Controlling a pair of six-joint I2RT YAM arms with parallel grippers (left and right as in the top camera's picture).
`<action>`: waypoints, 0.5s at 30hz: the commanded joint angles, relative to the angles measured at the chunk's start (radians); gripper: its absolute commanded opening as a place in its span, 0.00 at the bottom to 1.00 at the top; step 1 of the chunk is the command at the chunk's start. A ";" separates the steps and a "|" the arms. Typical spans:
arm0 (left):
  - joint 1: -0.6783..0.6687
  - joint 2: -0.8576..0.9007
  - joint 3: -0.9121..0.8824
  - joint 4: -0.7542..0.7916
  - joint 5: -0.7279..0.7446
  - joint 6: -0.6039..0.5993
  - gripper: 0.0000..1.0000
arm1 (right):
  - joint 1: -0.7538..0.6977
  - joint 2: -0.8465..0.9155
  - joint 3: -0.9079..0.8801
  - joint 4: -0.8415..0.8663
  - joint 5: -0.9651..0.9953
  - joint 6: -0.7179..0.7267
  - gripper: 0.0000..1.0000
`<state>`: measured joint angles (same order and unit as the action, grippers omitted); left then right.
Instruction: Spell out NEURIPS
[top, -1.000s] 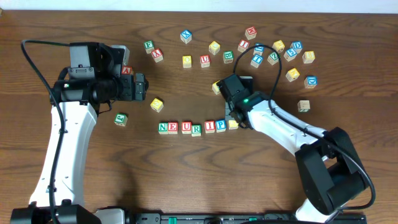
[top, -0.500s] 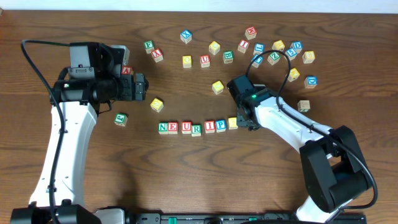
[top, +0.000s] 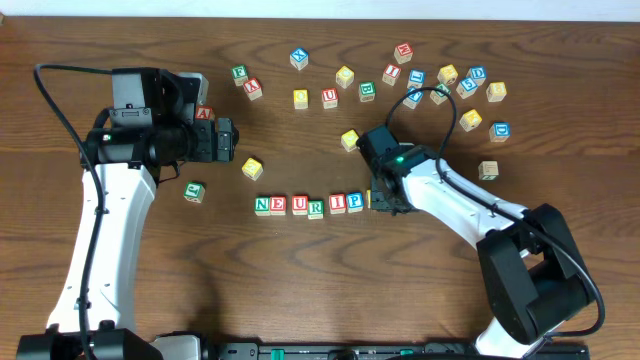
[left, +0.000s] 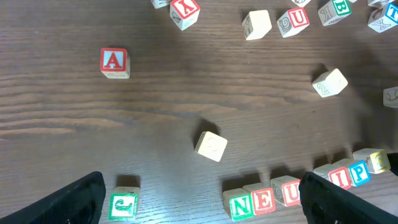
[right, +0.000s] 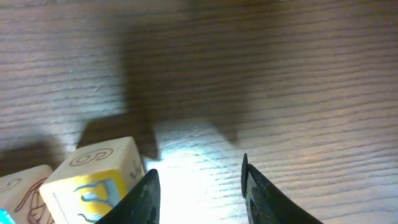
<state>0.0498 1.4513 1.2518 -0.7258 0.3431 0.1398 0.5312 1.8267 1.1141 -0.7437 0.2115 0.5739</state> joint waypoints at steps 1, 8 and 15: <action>0.002 0.001 0.022 0.000 0.015 0.021 0.98 | 0.020 0.010 -0.006 0.001 -0.012 0.017 0.37; 0.002 0.001 0.022 0.000 0.015 0.021 0.98 | 0.042 0.010 -0.006 0.008 -0.012 0.017 0.38; 0.002 0.001 0.022 0.000 0.015 0.021 0.98 | 0.045 0.010 -0.006 0.011 -0.012 0.017 0.37</action>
<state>0.0498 1.4513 1.2518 -0.7258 0.3431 0.1398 0.5690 1.8267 1.1141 -0.7361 0.1974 0.5739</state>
